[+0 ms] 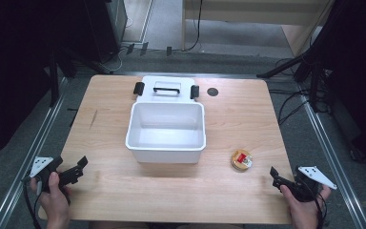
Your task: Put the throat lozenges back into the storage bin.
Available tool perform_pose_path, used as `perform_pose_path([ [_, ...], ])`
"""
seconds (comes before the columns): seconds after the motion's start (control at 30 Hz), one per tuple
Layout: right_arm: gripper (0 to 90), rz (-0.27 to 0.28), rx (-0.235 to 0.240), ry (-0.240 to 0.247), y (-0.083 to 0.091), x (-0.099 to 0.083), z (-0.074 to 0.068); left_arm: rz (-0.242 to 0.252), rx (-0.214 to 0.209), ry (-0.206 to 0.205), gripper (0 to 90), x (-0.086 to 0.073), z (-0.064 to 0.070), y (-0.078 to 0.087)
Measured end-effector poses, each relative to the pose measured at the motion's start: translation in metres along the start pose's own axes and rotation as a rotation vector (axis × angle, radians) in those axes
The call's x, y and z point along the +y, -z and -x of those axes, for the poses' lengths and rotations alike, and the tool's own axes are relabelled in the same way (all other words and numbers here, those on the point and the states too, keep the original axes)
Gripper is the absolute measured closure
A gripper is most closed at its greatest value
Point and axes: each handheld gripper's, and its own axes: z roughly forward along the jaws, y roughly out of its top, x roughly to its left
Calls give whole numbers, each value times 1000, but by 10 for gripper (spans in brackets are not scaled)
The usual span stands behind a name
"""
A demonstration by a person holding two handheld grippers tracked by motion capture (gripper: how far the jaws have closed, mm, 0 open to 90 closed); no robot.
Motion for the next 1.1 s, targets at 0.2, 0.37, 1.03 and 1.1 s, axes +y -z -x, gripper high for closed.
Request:
perform_pose_path([
  [0.2, 60, -6, -4, 9, 0, 0, -1, 1, 1, -1, 0, 0, 0, 0],
  [0.37, 62, -12, -6, 17, 0, 0, -2, 1, 3, -2, 0, 0, 0, 0],
  [1.03, 70, -84, 4, 38, -2, 11, -6, 2, 2, -2, 0, 0, 0, 0],
  [1.1, 70, -113, 16, 47, -2, 16, -10, -1, 0, -6, 0, 0, 0, 0],
])
